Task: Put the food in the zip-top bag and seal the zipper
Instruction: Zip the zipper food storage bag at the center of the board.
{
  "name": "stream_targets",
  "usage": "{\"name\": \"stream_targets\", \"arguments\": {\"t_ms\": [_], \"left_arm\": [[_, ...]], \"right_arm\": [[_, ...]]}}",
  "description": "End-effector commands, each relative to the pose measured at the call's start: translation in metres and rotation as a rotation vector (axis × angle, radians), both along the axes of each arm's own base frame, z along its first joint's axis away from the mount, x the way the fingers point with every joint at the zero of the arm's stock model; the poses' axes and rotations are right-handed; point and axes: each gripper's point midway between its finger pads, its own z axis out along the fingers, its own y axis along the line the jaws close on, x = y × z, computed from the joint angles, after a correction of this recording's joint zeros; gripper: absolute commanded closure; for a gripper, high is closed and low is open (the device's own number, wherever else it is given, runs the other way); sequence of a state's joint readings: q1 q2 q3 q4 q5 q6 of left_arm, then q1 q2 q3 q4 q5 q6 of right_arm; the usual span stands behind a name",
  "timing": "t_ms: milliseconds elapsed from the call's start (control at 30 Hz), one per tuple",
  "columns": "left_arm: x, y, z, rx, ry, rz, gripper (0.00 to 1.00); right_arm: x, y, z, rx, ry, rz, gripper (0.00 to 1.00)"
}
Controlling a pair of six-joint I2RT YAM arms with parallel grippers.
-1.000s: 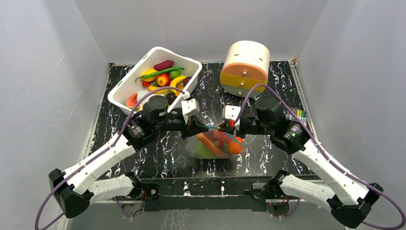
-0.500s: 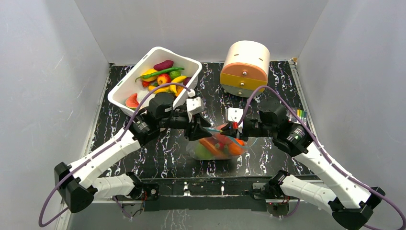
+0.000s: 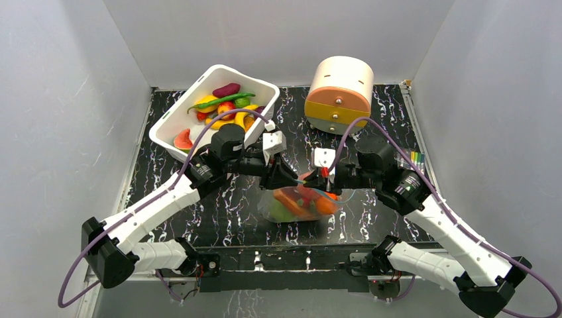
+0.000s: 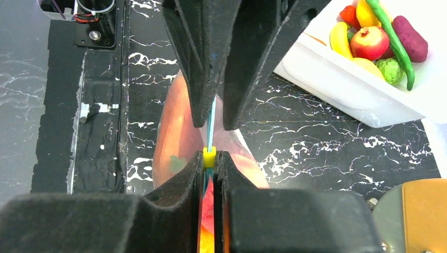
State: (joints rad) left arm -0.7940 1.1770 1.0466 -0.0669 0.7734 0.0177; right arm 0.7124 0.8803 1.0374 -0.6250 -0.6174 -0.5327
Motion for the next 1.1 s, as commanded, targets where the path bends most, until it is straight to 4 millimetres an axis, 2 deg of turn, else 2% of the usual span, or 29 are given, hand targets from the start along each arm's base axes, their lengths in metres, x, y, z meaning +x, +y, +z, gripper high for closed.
{"name": "stream_targets", "arguments": {"t_ms": [0, 100, 267, 533, 1067], "left_arm": [[-0.003, -0.005, 0.023, -0.056, -0.030, -0.050, 0.83], [-0.004, -0.004, 0.024, -0.059, -0.039, -0.047, 1.00], [0.005, 0.007, 0.030, -0.031, -0.093, 0.036, 1.00], [0.027, 0.042, 0.041, 0.042, -0.244, 0.254, 1.00], [0.065, 0.085, 0.047, 0.145, -0.316, 0.567, 1.00]], "right_arm": [[0.005, 0.008, 0.025, 0.075, -0.065, 0.013, 1.00], [0.005, 0.008, 0.023, 0.071, -0.061, 0.010, 1.00], [0.010, 0.001, 0.015, 0.032, -0.055, -0.031, 1.00], [0.017, -0.016, 0.011, -0.042, -0.079, -0.110, 1.00], [0.019, -0.035, 0.004, -0.106, -0.059, -0.201, 1.00]]}}
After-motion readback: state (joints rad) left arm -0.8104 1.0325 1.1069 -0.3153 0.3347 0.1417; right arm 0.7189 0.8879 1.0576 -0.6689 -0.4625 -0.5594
